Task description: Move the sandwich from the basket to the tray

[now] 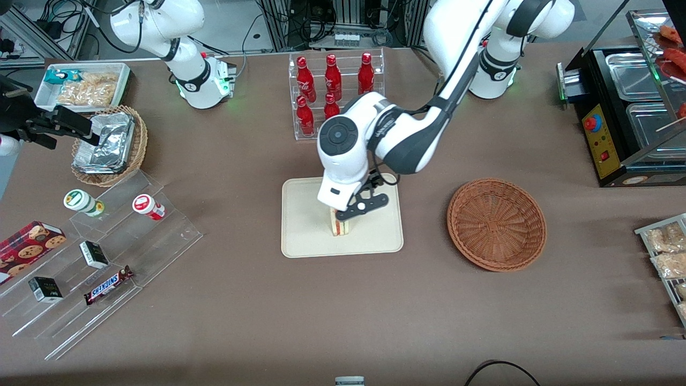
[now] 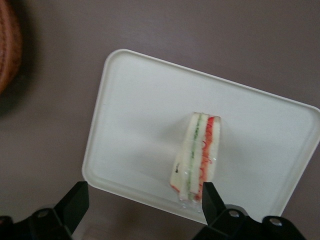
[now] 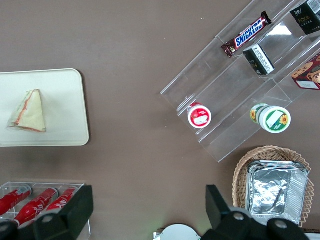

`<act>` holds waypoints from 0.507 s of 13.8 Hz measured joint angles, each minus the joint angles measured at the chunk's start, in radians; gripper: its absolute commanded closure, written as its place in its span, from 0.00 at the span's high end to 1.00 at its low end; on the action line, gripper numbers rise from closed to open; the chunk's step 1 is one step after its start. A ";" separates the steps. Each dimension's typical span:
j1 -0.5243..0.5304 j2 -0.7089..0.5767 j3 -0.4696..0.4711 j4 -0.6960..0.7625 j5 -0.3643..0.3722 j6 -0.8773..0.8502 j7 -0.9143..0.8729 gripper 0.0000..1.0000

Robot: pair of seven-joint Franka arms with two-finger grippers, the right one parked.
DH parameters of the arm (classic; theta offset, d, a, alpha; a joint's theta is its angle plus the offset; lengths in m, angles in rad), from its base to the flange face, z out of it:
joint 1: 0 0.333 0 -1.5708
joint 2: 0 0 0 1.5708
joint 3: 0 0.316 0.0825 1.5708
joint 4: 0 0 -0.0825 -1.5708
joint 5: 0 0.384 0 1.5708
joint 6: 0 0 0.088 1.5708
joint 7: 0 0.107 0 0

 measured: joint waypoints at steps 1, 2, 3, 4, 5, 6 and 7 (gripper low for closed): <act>0.022 -0.016 0.001 -0.008 0.001 -0.014 0.008 1.00; 0.044 -0.038 0.002 -0.031 0.001 -0.021 0.034 1.00; 0.067 -0.066 0.004 -0.067 0.002 -0.022 0.073 1.00; 0.098 -0.100 0.005 -0.106 0.002 -0.023 0.117 1.00; 0.134 -0.139 0.006 -0.148 0.002 -0.025 0.171 1.00; 0.170 -0.178 0.007 -0.188 0.001 -0.028 0.223 1.00; 0.207 -0.218 0.007 -0.229 0.001 -0.032 0.272 1.00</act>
